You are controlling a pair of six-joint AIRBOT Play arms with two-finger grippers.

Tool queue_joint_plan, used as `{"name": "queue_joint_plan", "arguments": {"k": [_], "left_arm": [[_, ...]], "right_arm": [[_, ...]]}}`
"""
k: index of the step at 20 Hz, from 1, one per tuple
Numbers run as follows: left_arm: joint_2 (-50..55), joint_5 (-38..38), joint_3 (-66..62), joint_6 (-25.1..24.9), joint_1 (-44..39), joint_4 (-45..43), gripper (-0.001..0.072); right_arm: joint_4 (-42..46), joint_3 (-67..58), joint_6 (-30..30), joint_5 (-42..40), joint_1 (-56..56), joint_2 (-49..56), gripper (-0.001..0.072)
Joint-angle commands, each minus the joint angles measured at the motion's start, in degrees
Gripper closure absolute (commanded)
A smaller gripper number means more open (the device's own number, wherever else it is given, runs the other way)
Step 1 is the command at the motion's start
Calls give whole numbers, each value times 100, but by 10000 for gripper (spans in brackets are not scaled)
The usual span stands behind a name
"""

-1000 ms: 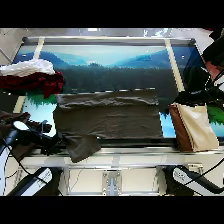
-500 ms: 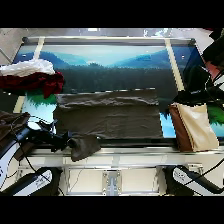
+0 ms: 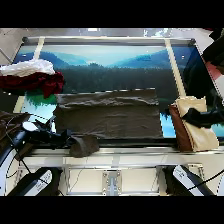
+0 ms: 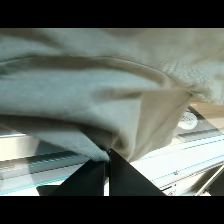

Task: Fold the shirts.

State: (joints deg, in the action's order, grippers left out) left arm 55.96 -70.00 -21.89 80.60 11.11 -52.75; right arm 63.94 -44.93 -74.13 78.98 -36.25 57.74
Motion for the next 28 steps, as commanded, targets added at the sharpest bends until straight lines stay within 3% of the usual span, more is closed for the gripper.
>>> {"name": "queue_joint_plan", "arguments": {"k": [1,3,12,16,18,20,23,24,25,26,28], "left_arm": [[-227,-4,0,-2,-4,13,697],[-234,-9,0,-2,-4,13,696],[-234,-4,0,-2,-4,13,697],[-234,-2,0,-2,-4,13,696],[-234,-4,0,-2,-4,13,697],[-234,-4,0,-2,-4,11,697],[-234,-4,0,-2,-4,11,697],[-234,-4,0,-2,-4,11,697],[-236,-4,0,-2,-7,11,697],[-236,-4,0,-2,-4,15,696],[-278,-13,-2,-2,-4,15,697]], "right_arm": [[-334,1226,306,-98,-247,330,360],[-509,1440,474,-332,-164,710,248],[-603,1585,483,-898,-96,1239,264],[-1274,1589,763,-1200,-22,1244,265],[-1207,1589,754,-1305,223,1246,271],[-1071,1589,688,-1314,439,1246,396],[-890,1589,564,-1231,446,1244,396],[-907,1589,566,-1213,446,1244,457],[-964,1589,621,-1169,450,1244,644],[-1040,1587,745,-1084,450,1239,701],[-1327,1574,1204,-634,450,1198,701]]}}
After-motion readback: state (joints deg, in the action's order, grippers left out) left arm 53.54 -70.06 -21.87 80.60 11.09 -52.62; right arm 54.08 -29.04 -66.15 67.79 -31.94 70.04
